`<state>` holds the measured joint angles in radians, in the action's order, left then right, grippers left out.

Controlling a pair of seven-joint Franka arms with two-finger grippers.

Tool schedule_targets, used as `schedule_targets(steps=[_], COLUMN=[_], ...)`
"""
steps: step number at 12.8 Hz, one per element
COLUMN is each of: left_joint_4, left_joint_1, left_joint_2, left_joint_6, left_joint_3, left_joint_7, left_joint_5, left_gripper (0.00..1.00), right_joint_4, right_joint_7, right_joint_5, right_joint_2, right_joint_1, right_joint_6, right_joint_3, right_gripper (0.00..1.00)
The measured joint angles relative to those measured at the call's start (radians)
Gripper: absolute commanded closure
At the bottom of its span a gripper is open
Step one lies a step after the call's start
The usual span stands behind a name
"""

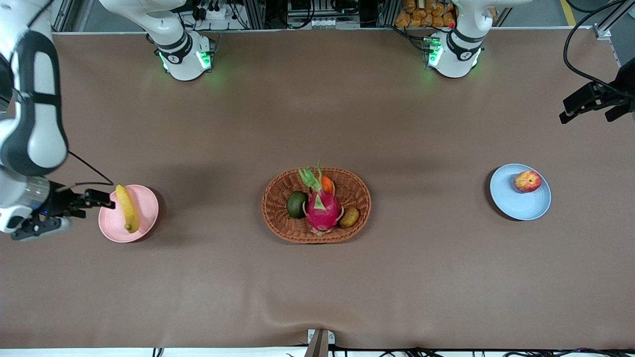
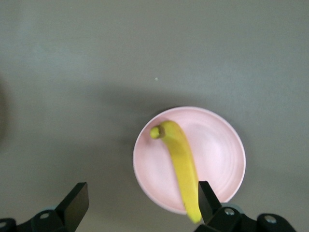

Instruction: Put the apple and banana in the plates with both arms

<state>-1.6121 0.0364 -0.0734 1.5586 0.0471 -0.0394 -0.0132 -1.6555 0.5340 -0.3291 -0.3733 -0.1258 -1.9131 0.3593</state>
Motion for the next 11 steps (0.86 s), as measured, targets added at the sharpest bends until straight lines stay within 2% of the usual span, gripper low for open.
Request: schedule_targets(steps=[3, 5, 8, 11], left_joint_4=[0.000, 0.001, 0.002, 0.002], left_joint_1=[0.000, 0.000, 0.000, 0.000], left_joint_2=[0.004, 0.004, 0.004, 0.004], left_joint_6=[0.000, 0.001, 0.001, 0.001], left_joint_3=[0.002, 0.003, 0.003, 0.003], left_joint_7=[0.000, 0.000, 0.000, 0.000], left_joint_5=[0.000, 0.000, 0.000, 0.000], left_gripper=[0.00, 0.00, 0.00, 0.00], right_joint_4=[0.004, 0.005, 0.005, 0.012], right_joint_7=[-0.136, -0.265, -0.413, -0.450], right_joint_5=[0.092, 0.181, 0.264, 0.282], right_joint_2=[0.110, 0.195, 0.302, 0.372], right_joint_1=[-0.001, 0.007, 0.043, 0.112], right_joint_6=[0.109, 0.179, 0.304, 0.388], right_joint_3=[-0.016, -0.090, -0.211, -0.267], right_gripper=[0.00, 0.00, 0.00, 0.00])
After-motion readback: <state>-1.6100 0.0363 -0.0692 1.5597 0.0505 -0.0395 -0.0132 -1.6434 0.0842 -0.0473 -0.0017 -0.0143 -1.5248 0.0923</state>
